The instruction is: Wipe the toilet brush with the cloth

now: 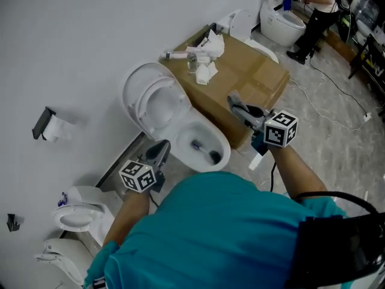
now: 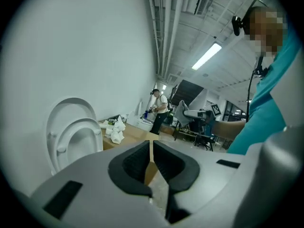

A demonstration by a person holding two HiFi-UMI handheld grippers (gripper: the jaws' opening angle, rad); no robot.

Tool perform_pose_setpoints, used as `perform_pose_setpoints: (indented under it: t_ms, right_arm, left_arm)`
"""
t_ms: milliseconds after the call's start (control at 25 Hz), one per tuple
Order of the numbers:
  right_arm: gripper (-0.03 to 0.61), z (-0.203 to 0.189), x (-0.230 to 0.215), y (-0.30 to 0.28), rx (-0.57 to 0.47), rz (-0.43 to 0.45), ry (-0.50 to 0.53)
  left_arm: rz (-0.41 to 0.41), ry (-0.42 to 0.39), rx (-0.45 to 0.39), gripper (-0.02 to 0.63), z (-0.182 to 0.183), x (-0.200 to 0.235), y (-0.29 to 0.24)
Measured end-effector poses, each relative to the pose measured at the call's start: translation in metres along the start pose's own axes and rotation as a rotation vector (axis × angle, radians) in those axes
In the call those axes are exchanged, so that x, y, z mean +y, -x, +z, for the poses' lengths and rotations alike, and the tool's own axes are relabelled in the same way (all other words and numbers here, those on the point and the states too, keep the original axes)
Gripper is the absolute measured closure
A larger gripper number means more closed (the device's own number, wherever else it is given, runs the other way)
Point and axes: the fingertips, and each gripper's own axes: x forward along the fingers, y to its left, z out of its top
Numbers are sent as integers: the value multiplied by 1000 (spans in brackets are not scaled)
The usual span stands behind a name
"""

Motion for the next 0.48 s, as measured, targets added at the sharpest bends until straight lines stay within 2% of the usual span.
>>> perform_pose_setpoints:
  t_ms: [280, 480]
  right_arm:
    - [560, -4, -63, -12, 2, -10, -39]
    - [560, -23, -91, -30, 27, -68, -60]
  left_arm:
    - [14, -48, 120, 604, -4, 15, -62]
    - [-40, -86, 223, 588, -25, 47, -102]
